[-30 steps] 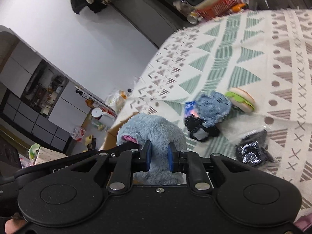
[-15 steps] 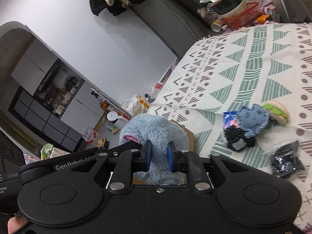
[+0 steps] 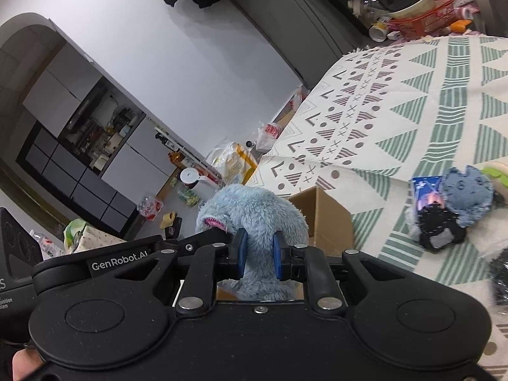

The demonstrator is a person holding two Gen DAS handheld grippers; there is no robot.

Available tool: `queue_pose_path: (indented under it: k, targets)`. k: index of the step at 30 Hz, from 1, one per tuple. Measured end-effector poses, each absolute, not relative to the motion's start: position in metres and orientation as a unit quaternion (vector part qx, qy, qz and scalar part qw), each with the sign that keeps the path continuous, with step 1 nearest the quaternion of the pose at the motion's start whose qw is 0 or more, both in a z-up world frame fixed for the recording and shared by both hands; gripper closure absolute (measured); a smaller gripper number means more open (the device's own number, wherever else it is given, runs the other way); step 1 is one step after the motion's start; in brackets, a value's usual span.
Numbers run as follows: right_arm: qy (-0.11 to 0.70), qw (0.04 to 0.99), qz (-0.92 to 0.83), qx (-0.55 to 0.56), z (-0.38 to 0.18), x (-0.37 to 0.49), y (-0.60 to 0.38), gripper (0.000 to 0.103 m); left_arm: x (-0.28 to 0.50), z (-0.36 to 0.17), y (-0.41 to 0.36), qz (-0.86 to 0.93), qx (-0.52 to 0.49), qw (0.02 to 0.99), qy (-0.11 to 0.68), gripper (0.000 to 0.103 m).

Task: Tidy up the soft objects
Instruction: 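Lift the grey plush mouse with the left tool toward the cardboard box, then lower the mouse into the box and open the left tool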

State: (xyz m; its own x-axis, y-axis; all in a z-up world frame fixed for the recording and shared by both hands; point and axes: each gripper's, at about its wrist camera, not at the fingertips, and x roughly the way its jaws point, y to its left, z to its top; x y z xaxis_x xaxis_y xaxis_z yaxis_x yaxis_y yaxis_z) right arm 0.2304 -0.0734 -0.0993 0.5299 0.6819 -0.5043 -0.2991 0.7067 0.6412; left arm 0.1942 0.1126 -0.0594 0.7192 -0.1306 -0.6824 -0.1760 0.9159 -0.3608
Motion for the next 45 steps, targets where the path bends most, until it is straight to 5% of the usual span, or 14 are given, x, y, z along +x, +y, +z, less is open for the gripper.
queue_pose_path:
  k: [34, 45]
  targets:
    - [0.453, 0.826, 0.272, 0.194, -0.151, 0.256, -0.011, 0.075, 0.244, -0.135, 0.193, 0.077, -0.219, 0.865, 0.445, 0.089]
    - [0.42, 0.851, 0.258, 0.181, -0.119, 0.24, -0.031, 0.046, 0.221, -0.102, 0.175, 0.102, -0.196, 0.875, 0.431, 0.049]
